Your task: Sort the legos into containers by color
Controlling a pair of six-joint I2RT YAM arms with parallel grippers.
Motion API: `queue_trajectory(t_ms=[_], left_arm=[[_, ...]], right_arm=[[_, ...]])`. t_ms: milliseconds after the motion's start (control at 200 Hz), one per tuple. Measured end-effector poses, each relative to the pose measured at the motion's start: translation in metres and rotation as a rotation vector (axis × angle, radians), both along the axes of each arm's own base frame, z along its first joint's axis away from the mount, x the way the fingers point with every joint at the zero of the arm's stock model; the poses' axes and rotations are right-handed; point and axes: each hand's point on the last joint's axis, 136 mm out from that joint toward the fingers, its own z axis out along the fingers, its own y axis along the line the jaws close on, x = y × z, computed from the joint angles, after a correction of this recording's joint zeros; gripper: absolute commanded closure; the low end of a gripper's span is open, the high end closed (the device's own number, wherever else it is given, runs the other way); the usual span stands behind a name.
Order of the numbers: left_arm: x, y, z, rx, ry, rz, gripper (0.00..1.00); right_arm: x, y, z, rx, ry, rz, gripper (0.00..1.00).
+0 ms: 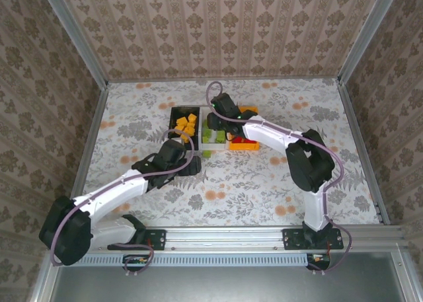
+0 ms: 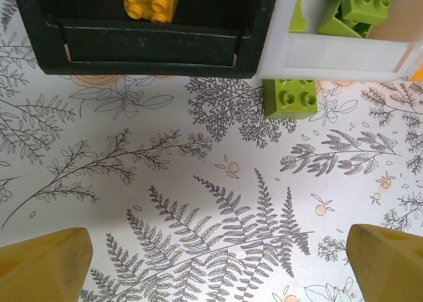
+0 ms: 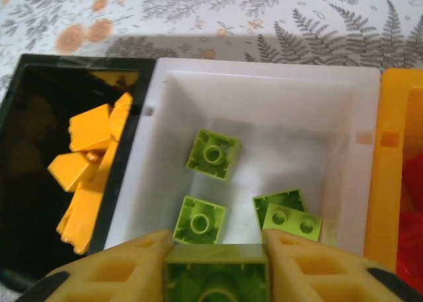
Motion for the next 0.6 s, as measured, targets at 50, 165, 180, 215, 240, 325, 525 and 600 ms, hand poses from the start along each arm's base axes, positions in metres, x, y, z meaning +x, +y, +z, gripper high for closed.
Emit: queue_trajectory(t_ms=[50, 165, 180, 215, 240, 325, 525, 600], left_arm=[[0.000, -0.001, -0.002, 0.004, 0.005, -0.004, 0.00], [0.000, -0.003, -0.006, 0.015, 0.018, -0.010, 0.00], [0.000, -0.003, -0.007, 0.016, 0.019, -0.011, 0.00], [0.000, -0.004, -0.007, 0.018, 0.021, -0.013, 0.00], [0.000, -0.005, -0.007, 0.020, 0.021, -0.016, 0.00], [0.001, -0.008, -0.007, 0.025, 0.019, -0.030, 0.00], [0.007, -0.022, 0.000, 0.037, -0.004, -0.072, 0.00], [0.011, -0.031, 0.003, 0.042, -0.019, -0.092, 0.00]], right_arm=[[0.001, -0.001, -0.004, -0.004, 0.012, -0.006, 0.34], [0.002, 0.000, 0.000, -0.011, 0.003, 0.009, 0.23], [0.003, 0.000, 0.002, -0.006, 0.000, 0.006, 0.23], [0.002, 0.000, 0.005, -0.005, -0.004, 0.009, 0.21], [0.002, 0.000, 0.007, -0.004, -0.008, 0.010, 0.21], [0.000, -0.001, 0.021, 0.014, -0.030, 0.012, 0.20], [-0.030, -0.018, 0.074, 0.098, -0.121, 0.021, 0.19], [-0.048, -0.028, 0.090, 0.132, -0.156, 0.025, 0.19]])
